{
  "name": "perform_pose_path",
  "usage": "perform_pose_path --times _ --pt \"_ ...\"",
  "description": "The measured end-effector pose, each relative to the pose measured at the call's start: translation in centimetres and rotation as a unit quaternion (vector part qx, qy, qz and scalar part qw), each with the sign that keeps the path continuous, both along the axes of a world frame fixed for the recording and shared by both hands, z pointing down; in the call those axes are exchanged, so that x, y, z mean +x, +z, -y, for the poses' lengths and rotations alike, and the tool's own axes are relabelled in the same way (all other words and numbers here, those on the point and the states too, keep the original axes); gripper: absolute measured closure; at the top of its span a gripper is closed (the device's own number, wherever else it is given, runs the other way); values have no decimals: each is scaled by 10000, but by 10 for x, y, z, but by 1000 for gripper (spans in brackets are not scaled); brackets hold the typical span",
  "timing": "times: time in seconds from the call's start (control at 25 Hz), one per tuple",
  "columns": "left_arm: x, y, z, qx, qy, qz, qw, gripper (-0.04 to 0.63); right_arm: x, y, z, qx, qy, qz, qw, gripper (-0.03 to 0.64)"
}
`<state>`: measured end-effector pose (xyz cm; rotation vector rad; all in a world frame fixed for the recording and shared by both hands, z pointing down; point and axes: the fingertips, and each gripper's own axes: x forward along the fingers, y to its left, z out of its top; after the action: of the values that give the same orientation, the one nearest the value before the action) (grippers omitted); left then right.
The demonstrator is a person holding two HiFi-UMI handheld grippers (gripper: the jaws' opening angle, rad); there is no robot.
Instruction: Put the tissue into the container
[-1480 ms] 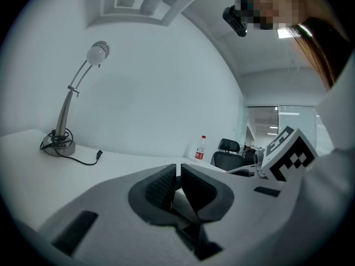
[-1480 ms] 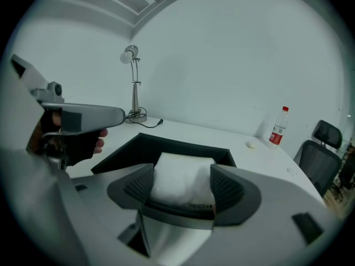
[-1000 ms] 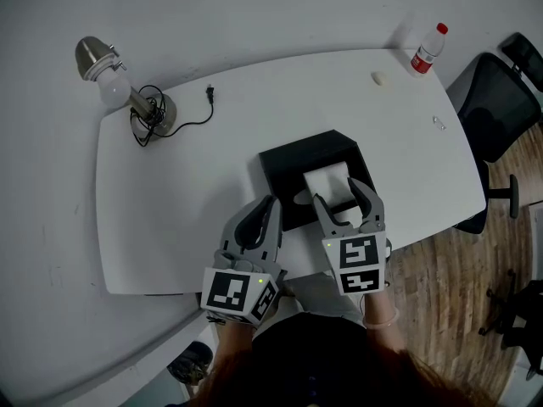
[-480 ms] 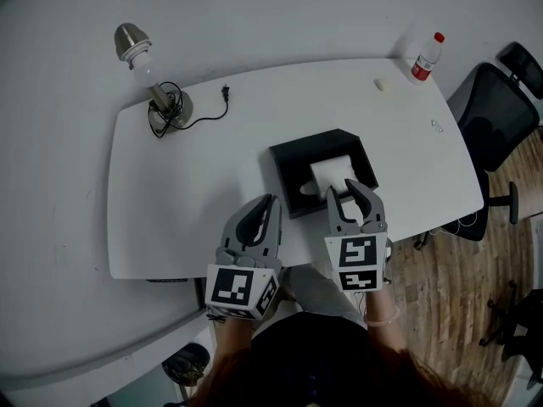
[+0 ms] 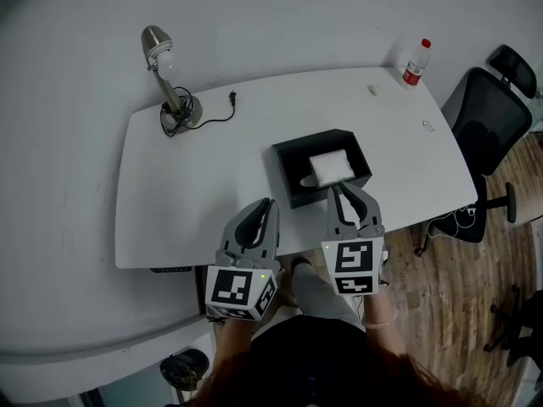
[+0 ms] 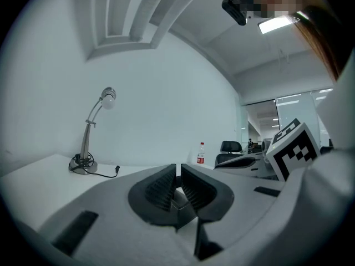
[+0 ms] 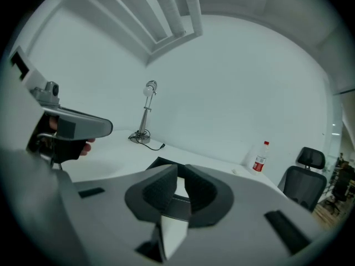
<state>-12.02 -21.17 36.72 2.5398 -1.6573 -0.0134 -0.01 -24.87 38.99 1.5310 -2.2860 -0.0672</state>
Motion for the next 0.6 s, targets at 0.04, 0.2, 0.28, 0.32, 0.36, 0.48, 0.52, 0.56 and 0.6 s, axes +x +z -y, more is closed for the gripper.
perform_pose_path --times 0.04,0.2,0.28,0.32,0.36,0.48,0.52,0.56,0.6 --pt "0 -1 -5 9 11 12 10000 551 -1 -3 -5 44 -9 5 10000 560" --pt "3 -1 -26 41 70 -41 10000 551 -1 -14 -24 232 12 58 9997 576" --pt "5 -2 -37 71 81 -70 9999 551 0 -19 -34 315 32 83 9995 582" --pt "6 -3 -42 83 95 -62 9999 551 0 -21 -39 350 39 98 9993 584" --pt "7 -4 -48 96 115 -44 9999 551 0 -23 -44 382 47 114 9992 586" --pt "9 -9 -64 167 145 -23 9998 551 3 -31 -59 479 87 154 9987 589" --pt "9 -11 -69 199 140 -23 9997 551 4 -33 -64 513 106 167 9985 591" --pt "9 -13 -74 224 142 -26 9996 551 4 -36 -68 548 123 184 9983 591" --pt "9 -14 -79 240 150 -32 9996 551 4 -39 -72 579 136 207 9980 592"
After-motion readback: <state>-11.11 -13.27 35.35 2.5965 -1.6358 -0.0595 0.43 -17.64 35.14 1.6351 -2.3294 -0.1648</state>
